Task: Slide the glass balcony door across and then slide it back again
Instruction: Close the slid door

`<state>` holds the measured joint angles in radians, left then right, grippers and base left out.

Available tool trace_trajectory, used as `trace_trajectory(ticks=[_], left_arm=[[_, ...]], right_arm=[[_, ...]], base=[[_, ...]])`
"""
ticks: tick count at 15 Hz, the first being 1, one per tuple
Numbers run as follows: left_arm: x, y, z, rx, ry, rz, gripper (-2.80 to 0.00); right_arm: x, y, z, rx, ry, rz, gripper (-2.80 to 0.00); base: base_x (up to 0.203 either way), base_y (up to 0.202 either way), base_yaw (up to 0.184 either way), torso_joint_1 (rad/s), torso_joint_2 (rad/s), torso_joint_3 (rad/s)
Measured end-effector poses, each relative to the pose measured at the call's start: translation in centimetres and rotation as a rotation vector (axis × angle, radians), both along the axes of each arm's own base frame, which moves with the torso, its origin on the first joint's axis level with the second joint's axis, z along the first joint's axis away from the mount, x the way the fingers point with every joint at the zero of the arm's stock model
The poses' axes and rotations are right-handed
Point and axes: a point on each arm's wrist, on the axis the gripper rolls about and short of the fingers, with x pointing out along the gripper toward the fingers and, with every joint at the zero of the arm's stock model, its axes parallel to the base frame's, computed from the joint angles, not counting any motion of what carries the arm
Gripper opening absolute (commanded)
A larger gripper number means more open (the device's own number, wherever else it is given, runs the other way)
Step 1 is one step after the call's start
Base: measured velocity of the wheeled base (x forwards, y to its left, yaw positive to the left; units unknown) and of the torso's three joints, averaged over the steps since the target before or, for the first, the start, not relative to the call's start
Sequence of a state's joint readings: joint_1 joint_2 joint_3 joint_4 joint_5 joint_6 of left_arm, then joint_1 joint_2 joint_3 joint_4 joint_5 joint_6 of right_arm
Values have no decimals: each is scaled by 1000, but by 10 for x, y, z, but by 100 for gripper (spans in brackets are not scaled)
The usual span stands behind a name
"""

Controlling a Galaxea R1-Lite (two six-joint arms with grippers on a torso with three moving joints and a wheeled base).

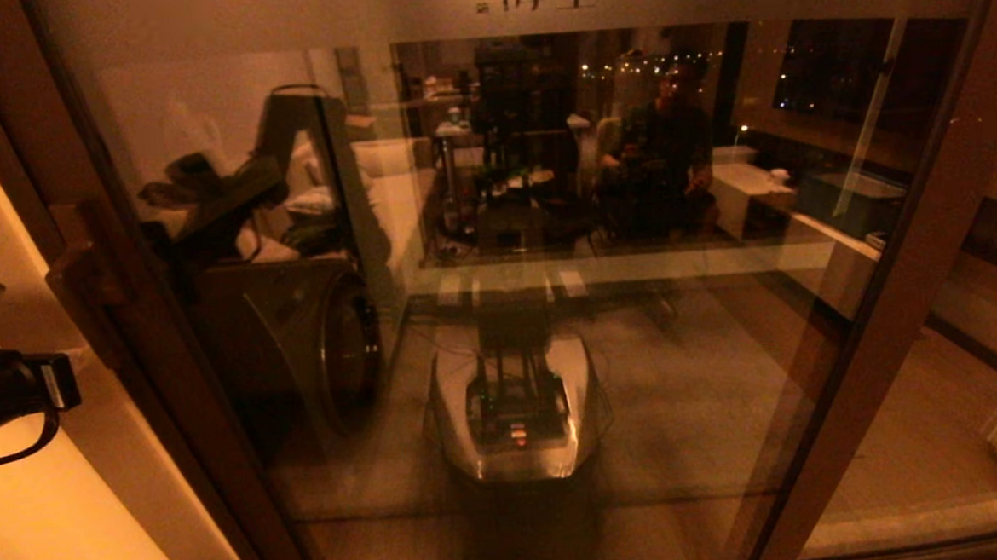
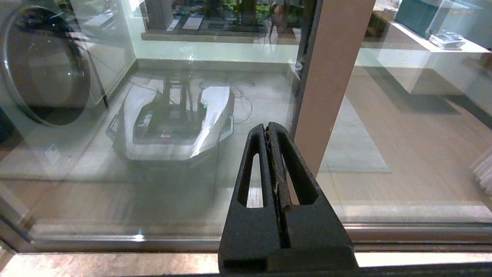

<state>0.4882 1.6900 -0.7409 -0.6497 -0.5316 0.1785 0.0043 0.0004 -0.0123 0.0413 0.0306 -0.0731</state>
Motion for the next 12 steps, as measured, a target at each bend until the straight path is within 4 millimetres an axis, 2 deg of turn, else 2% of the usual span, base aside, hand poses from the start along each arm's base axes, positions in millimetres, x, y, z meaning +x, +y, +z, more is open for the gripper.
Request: trace_trajectory(ticks=[5,12], left_arm=[[5,-14,2,11,0,-13,-280],[1,-33,20,37,-59,-54,-280]], right_arm=[[0,0,0,0,0,1,-280],[0,0,0,0,0,0,-280]], base=[[0,0,0,0,0,0],[0,0,0,0,0,0]])
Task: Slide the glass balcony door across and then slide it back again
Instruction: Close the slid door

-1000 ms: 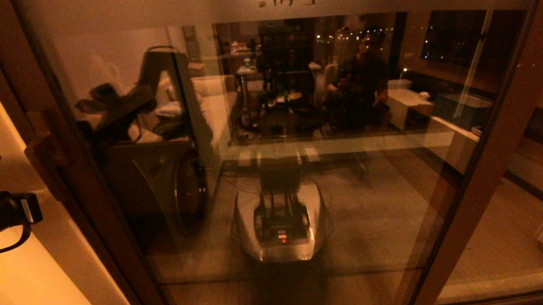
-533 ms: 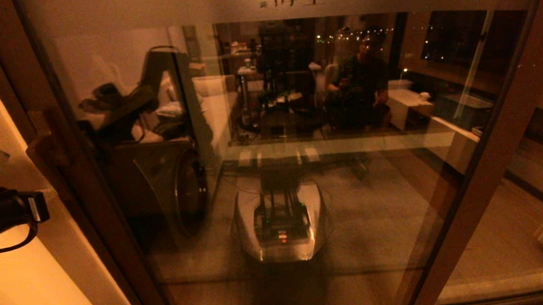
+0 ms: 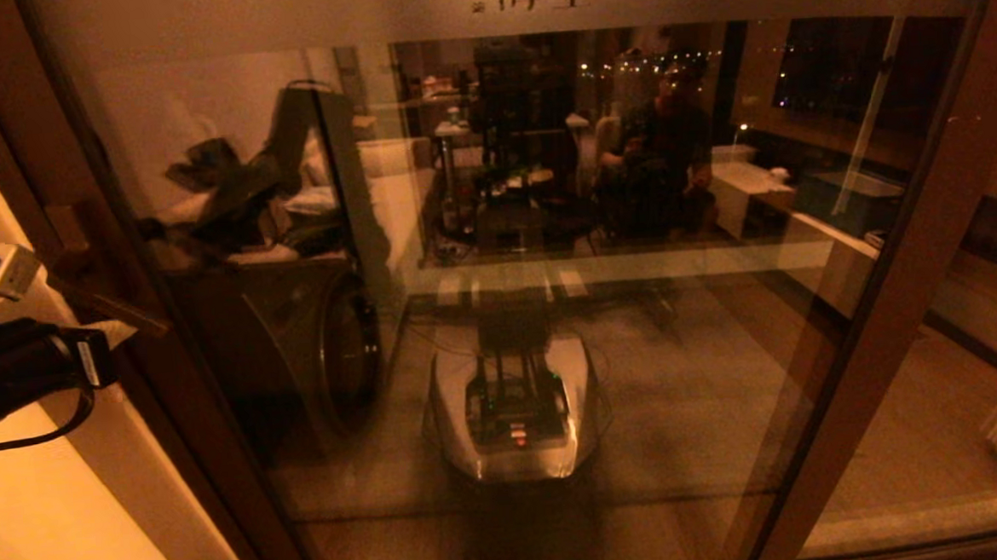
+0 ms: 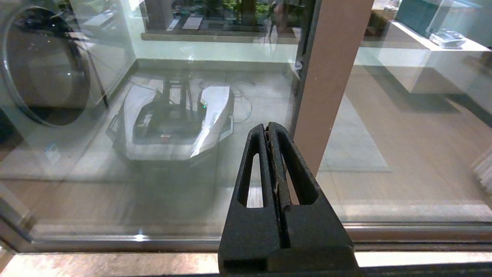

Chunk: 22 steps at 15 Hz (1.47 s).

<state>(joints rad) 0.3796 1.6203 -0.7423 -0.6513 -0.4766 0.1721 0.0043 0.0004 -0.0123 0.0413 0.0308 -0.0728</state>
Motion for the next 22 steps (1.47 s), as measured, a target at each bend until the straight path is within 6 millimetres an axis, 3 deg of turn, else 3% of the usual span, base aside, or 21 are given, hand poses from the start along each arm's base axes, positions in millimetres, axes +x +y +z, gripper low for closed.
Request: trace_trajectory(ticks=[14,18,22], left_arm=[[-8,-18,24,-1,-73,-11,-280],[-15,-21,21,-3,-66,-12,-280],[-36,-24,10,-12,-32,6,-280]], right_arm=[[0,0,0,0,0,0,-280],[0,0,0,0,0,0,-280],[0,0,0,0,0,1,-280]], base=[[0,0,0,0,0,0],[0,0,0,0,0,0],[0,0,0,0,0,0]])
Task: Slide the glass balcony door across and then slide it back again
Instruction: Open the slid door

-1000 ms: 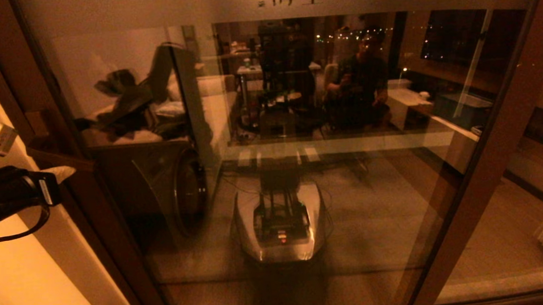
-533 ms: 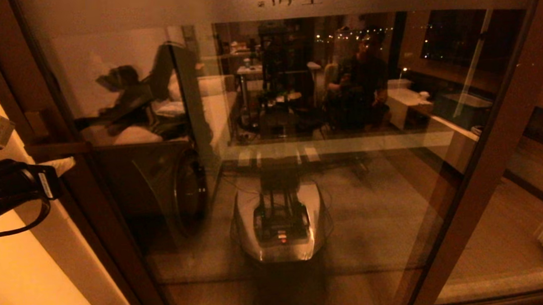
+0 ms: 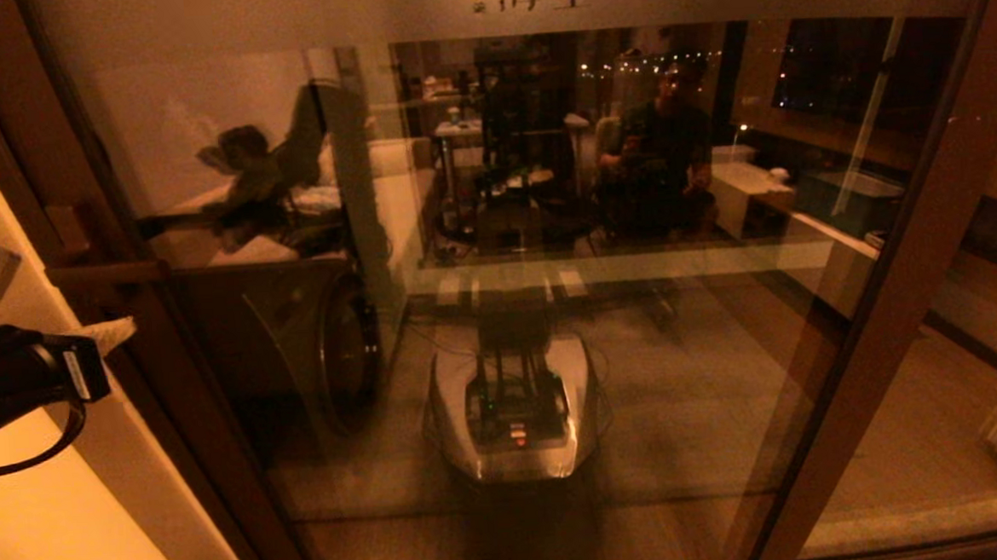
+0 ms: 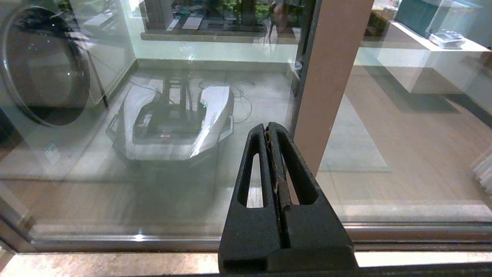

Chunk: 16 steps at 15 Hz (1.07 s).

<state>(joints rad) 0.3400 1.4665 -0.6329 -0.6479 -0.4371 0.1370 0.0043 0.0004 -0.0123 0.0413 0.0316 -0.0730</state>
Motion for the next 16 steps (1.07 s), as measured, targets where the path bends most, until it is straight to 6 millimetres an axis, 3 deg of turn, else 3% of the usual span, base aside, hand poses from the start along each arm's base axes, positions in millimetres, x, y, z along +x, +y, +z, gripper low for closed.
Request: trace_trajectory(ticks=[4,9,12,16], left_arm=[[-18,24,6,8,-24,116,-280],[-18,43,51,29,-168,179,-280],[-11,30,74,5,-234,127,-280],[-1,6,86,-15,-238,32,-280]], right_arm=[[0,0,0,0,0,-1,-280],[0,0,0,0,0,-1,-280],[0,0,0,0,0,-1,-280],[0,0,0,0,0,0,-280]], base=[[0,0,0,0,0,0],[0,0,0,0,0,0],[0,0,0,0,0,0],[0,0,0,0,0,0]])
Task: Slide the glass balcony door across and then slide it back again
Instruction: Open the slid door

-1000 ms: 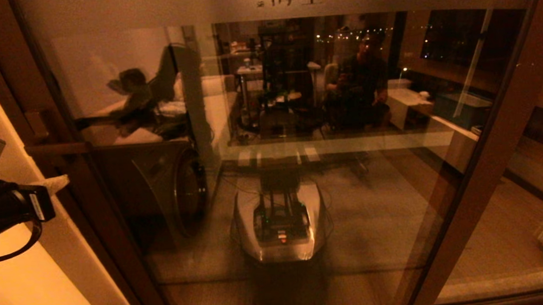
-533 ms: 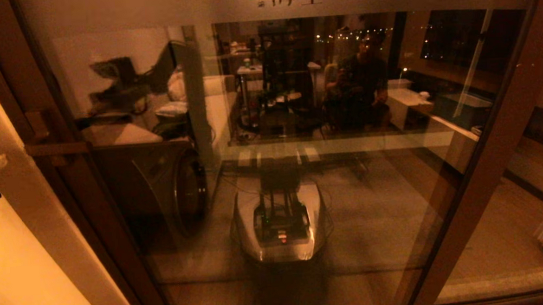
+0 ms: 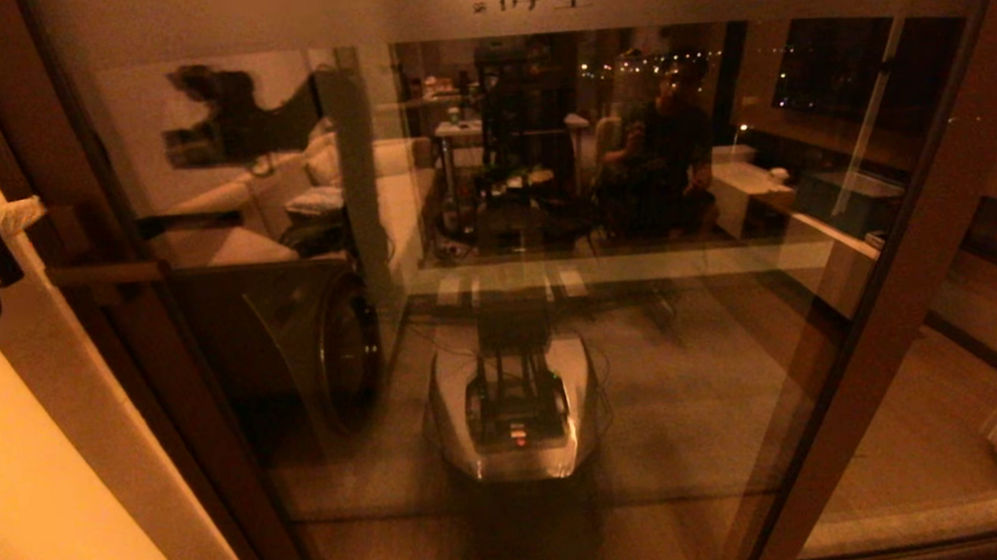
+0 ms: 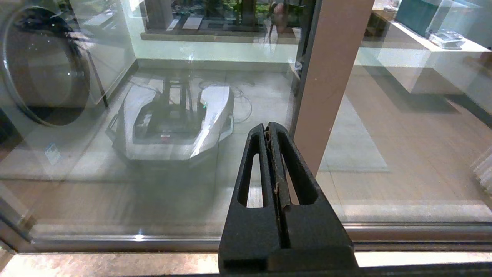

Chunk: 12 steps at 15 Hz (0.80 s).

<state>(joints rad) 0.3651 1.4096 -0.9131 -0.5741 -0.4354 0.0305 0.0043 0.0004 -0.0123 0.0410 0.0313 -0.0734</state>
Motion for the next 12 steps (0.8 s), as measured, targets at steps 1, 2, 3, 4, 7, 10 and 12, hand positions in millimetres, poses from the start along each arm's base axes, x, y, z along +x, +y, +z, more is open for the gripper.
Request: trace_trajectory(ticks=[1,2,3,4,7,10,12], left_arm=[[3,-7,1,-4,0,-21,-280],[6,-14,0,-7,3,-29,-280],[9,-19,-2,-11,10,-29,-280],[14,-22,-6,-16,25,-27,-280],[23,-26,-23,-26,81,-40,-280],[29,-25,-36,-36,128,-40,-280],[33,-24,-42,-40,144,-39,-280]], right_arm=[[0,0,0,0,0,0,-280],[0,0,0,0,0,0,-280],[0,0,0,0,0,0,-280],[0,0,0,0,-1,0,-280],[0,0,0,0,0,0,-280],[0,0,0,0,0,0,-280],[0,0,0,0,0,0,-280]], base=[[0,0,0,0,0,0],[0,0,0,0,0,0],[0,0,0,0,0,0],[0,0,0,0,0,0],[0,0,0,0,0,0],[0,0,0,0,0,0],[0,0,0,0,0,0]])
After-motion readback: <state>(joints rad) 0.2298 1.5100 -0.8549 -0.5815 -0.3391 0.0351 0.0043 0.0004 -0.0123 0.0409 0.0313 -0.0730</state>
